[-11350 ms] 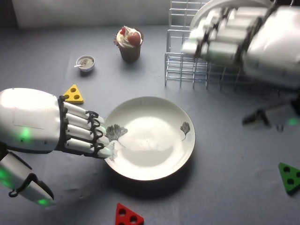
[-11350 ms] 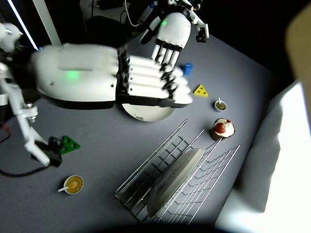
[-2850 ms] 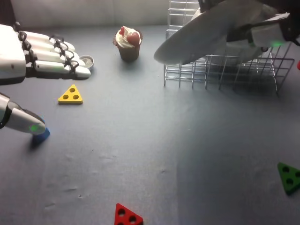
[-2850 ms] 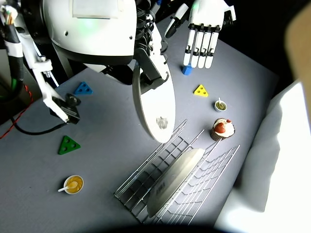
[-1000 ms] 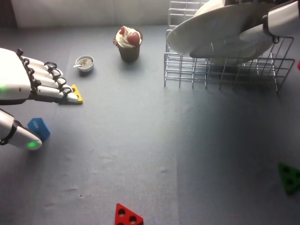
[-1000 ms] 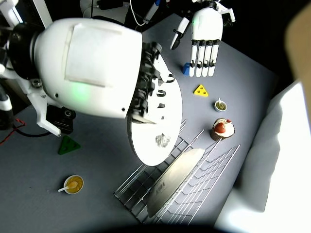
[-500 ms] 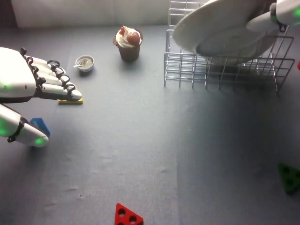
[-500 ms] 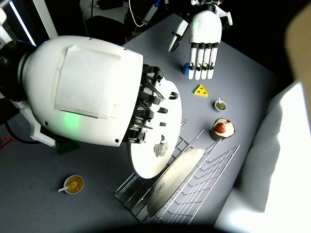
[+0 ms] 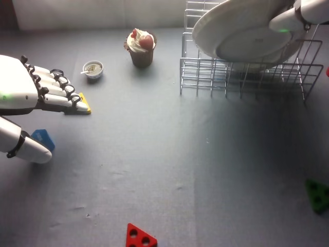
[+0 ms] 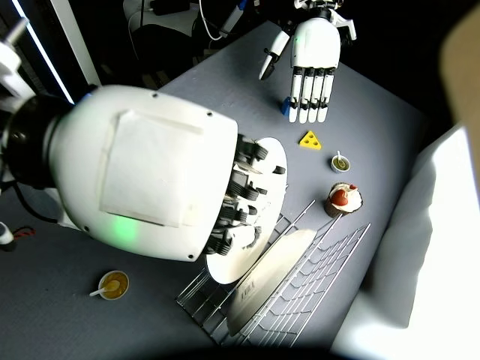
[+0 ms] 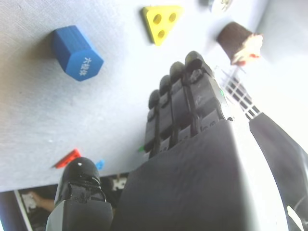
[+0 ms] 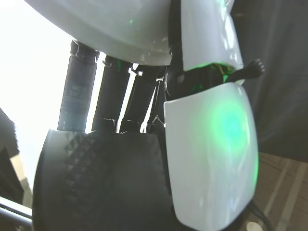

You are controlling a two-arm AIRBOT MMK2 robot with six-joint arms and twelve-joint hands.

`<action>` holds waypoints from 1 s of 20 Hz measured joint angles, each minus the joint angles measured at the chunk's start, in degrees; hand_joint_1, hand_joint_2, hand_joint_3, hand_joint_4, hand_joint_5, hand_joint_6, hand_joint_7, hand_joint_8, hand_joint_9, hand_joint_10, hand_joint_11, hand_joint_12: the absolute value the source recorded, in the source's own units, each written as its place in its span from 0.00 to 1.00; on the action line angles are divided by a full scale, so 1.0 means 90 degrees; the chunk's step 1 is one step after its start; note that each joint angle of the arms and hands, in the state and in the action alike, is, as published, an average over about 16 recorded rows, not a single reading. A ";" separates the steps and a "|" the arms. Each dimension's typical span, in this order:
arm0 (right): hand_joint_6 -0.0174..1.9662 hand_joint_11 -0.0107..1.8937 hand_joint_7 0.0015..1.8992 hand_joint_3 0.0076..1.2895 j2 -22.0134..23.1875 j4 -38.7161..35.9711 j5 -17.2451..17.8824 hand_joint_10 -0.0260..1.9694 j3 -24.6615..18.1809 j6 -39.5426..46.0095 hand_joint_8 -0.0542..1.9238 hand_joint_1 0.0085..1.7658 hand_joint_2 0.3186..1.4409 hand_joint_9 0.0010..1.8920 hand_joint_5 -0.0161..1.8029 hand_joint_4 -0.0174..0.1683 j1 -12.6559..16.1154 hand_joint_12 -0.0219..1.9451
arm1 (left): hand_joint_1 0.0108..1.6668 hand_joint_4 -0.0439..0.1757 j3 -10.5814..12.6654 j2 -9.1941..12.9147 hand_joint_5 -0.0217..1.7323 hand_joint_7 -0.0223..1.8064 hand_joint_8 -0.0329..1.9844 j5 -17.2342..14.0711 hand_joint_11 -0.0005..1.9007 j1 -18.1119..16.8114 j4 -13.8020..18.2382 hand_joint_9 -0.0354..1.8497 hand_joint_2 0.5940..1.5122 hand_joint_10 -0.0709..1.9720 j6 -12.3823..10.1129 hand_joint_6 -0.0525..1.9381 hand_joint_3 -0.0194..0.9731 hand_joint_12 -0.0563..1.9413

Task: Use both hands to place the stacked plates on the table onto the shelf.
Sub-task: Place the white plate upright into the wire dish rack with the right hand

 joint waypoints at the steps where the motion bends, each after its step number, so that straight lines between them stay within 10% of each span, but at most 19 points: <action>1: 0.37 0.51 0.67 0.00 -0.0037 0.0055 -0.0033 0.28 0.0069 -0.0001 0.14 0.84 0.52 0.66 0.57 0.06 0.0005 0.70 | 0.01 0.19 -0.0004 -0.0001 0.09 0.12 0.02 -0.0001 0.10 0.0005 0.0001 0.13 0.59 0.04 -0.0009 0.04 0.02 0.04; 20: 0.43 0.52 0.56 0.00 -0.0833 0.0443 -0.0686 0.34 0.1279 0.0034 0.35 0.83 0.54 0.61 0.49 0.04 0.0108 0.70 | 0.01 0.19 -0.0180 -0.0039 0.10 0.12 0.02 -0.0034 0.11 0.0006 -0.0108 0.13 0.63 0.04 -0.0013 0.04 0.02 0.04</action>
